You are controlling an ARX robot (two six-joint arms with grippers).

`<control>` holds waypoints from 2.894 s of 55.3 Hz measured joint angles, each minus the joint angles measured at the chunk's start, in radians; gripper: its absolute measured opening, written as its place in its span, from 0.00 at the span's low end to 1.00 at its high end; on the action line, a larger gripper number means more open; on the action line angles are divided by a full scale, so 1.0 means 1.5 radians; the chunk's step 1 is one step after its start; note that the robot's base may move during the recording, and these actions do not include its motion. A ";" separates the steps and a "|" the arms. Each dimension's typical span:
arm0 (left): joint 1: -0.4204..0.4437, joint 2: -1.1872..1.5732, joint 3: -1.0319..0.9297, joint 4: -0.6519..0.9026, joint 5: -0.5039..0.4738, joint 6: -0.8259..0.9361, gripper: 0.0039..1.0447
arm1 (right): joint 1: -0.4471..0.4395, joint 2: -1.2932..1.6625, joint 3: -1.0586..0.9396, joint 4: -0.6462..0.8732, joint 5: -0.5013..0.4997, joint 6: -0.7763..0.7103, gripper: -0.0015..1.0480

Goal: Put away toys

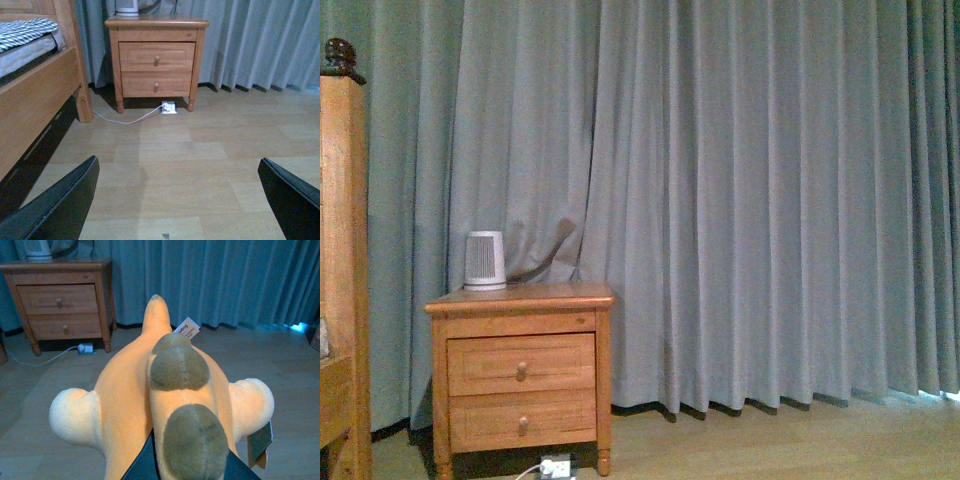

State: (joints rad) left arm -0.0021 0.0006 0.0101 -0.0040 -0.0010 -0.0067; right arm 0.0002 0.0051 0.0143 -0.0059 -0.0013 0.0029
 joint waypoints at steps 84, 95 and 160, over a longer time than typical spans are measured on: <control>0.000 0.000 0.000 0.000 0.000 0.000 0.94 | 0.000 0.000 0.000 0.000 0.001 0.000 0.06; 0.000 0.001 0.000 0.000 0.001 0.000 0.94 | 0.000 0.001 0.000 0.000 0.001 0.000 0.06; 0.001 0.000 0.000 0.000 0.000 0.000 0.94 | 0.000 0.000 0.000 0.000 0.001 0.000 0.06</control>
State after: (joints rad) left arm -0.0002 0.0006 0.0097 -0.0040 -0.0006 -0.0071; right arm 0.0002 0.0055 0.0143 -0.0059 -0.0002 0.0029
